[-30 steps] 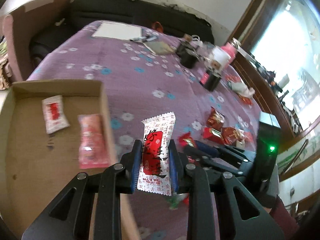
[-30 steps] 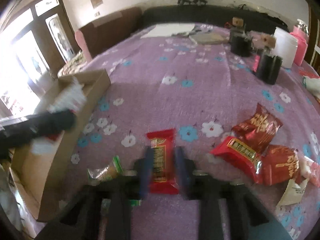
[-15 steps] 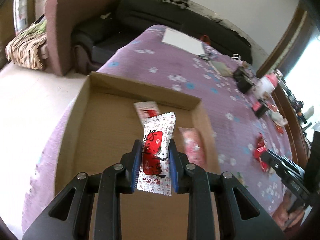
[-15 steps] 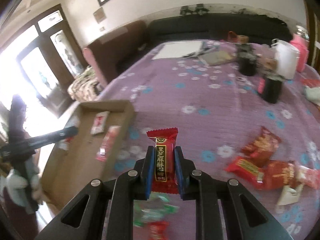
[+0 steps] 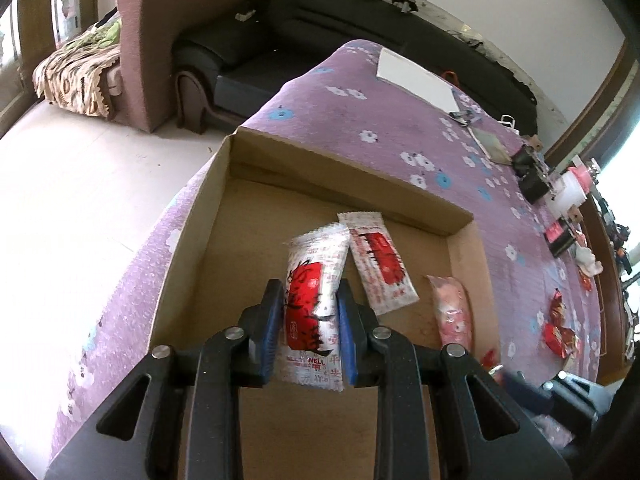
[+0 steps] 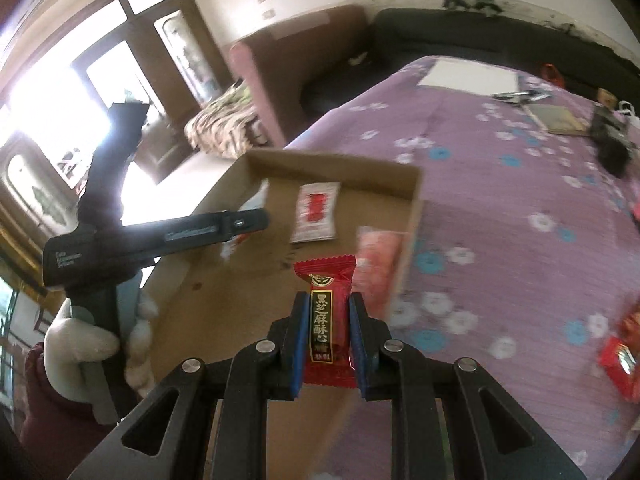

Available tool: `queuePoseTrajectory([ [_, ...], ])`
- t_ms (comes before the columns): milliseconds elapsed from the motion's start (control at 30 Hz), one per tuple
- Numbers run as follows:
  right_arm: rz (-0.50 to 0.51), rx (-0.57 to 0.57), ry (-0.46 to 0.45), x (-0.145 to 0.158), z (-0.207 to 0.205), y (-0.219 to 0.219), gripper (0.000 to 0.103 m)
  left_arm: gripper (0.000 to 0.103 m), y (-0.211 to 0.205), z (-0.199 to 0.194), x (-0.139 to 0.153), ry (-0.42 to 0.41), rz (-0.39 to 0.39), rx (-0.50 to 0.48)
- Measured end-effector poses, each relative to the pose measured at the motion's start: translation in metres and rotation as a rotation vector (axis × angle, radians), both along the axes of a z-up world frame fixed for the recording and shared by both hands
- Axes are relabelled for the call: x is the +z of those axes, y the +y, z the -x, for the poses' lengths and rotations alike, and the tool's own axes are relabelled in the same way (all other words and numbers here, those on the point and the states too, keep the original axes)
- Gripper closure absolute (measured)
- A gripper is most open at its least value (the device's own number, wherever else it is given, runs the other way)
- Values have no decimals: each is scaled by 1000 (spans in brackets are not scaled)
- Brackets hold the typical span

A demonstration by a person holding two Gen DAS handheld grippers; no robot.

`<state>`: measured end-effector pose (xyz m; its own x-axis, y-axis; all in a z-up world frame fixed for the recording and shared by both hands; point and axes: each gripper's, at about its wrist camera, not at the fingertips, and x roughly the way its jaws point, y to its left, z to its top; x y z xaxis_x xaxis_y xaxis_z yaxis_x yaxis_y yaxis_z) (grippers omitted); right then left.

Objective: Organize snacks
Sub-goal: 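Release the white packet into the box with the left gripper while the right releases the red bar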

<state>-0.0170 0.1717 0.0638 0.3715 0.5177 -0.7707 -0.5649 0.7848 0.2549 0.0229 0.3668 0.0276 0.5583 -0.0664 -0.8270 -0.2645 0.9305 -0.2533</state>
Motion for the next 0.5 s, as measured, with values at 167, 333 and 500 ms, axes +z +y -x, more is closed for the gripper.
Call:
queuePoseTrajectory([
  [167, 42, 43, 8, -17, 1, 32, 82, 74, 5, 5, -1, -5, 26, 18],
  [333, 43, 43, -22, -23, 8, 34, 65, 58, -5, 12, -2, -18, 4, 2],
  [500, 16, 7, -78, -8, 23, 6, 64, 48, -16, 22, 0, -12, -30, -15],
])
